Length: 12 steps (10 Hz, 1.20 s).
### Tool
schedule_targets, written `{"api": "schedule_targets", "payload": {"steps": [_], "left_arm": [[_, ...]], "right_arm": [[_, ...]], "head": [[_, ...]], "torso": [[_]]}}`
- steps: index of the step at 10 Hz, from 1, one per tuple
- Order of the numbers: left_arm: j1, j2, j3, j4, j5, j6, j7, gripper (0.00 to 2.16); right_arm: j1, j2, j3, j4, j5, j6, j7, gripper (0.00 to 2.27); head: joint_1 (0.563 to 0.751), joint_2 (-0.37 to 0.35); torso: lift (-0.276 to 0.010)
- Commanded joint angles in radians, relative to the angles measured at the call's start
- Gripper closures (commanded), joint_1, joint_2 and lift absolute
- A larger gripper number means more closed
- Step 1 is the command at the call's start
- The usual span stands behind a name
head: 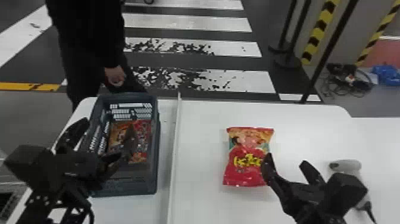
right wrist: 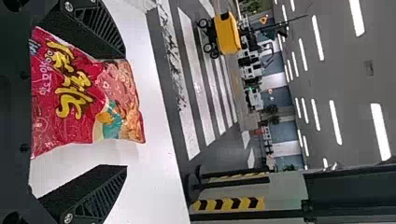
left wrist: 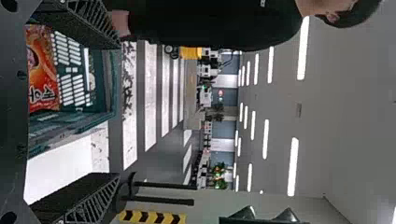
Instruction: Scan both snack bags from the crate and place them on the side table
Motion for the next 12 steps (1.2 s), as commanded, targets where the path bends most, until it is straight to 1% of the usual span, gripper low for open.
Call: {"api": "schedule_targets", "payload": {"steps": [1,2,3,4,5,8,10,11,12], "left_arm": [[0.042,-0.004,0.046,0.001,0.027,-0.069,-0.019,0.02],[0.062,-0.006,0.066,0.001,0.045,-0.099,-0.032,0.02],[0.077,-0.008,0.074,0.004,0.053,-0.130,-0.039,0.02],[0.091,-0.009,0.083,0.006,0.056,-0.142,-0.044,0.02],[0.102,-0.011,0.091,0.009,0.067,-0.148,-0.051,0.02],[0.111,-0.011,0.098,0.017,0.081,-0.152,-0.064,0.02],[0.109,-0.011,0.098,0.024,0.085,-0.152,-0.067,0.02],[0.109,-0.011,0.101,0.026,0.091,-0.152,-0.070,0.02],[0.109,-0.011,0.104,0.027,0.095,-0.152,-0.071,0.02]], "right_arm": [[-0.018,0.003,-0.039,0.000,-0.075,0.064,0.027,0.08],[-0.031,0.006,-0.061,0.007,-0.105,0.110,0.046,0.09],[-0.047,0.009,-0.076,0.014,-0.130,0.153,0.053,0.09],[-0.065,0.011,-0.104,0.027,-0.174,0.227,0.076,0.09],[-0.080,0.011,-0.116,0.040,-0.187,0.251,0.076,0.09],[-0.128,0.011,-0.170,0.091,-0.276,0.365,0.104,0.09],[-0.162,0.011,-0.222,0.120,-0.362,0.463,0.129,0.08],[-0.185,0.011,-0.237,0.142,-0.386,0.528,0.155,0.08],[-0.200,0.011,-0.249,0.160,-0.395,0.543,0.156,0.08]], "head": [[0.695,-0.006],[0.695,-0.001],[0.695,0.011],[0.695,0.017],[0.695,0.021],[0.695,0.022],[0.695,0.021],[0.695,0.021],[0.695,0.023]], "torso": [[-0.098],[-0.098],[-0.098],[-0.098],[-0.098],[-0.098],[-0.098],[-0.098],[-0.098]]}}
